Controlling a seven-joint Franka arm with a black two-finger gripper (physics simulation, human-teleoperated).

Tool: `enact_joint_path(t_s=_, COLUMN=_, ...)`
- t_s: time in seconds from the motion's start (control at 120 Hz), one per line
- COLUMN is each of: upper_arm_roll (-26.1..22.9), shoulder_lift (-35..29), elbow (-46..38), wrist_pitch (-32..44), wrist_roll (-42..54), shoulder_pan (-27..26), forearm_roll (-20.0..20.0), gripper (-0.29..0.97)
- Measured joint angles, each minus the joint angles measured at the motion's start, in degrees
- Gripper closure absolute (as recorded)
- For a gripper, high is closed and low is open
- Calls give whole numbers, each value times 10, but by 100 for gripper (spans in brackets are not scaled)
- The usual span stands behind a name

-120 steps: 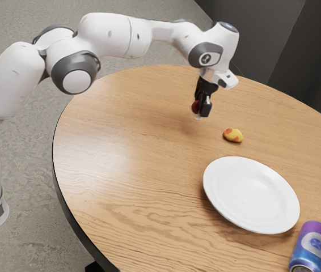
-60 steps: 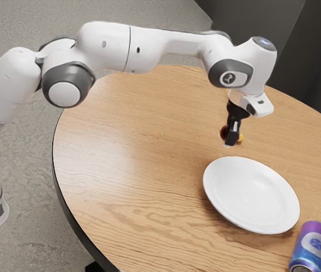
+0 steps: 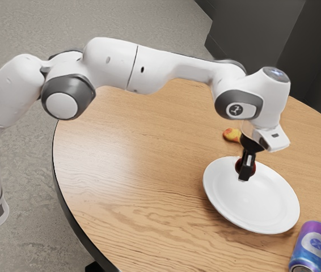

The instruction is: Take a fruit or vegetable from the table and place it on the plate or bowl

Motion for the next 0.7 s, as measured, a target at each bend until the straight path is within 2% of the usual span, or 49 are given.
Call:
enact_joint_path(t_s=0.167, upper_arm_roll=-5, shoulder_lift=23, elbow=3, wrist_pitch=74, wrist_roll=-18, shoulder_pan=0, forearm_roll=0, gripper=46)
enact_joint_path(t_s=0.367, upper_arm_roll=-5, shoulder_lift=65, elbow=49, wrist_pitch=137, wrist_roll=-37, shoulder_pan=2, forearm_roll=-1, gripper=46)
enact_joint_path(t_s=0.425, upper_arm_roll=-5, shoulder_lift=66, elbow=50, wrist_pitch=147, wrist_roll=-41, shoulder_pan=2, forearm_roll=-4, gripper=30)
enact_joint_path(t_s=0.5, upper_arm_roll=-4, shoulder_lift=66, elbow=50, wrist_pitch=156, wrist_roll=-45, shoulder_pan=2, forearm_roll=-7, gripper=18)
enact_joint_path(t_s=0.7, upper_arm_roll=-5, shoulder_lift=61, elbow=49, wrist_pitch=171, wrist_roll=-54, shoulder_pan=5, forearm_roll=-25, gripper=4)
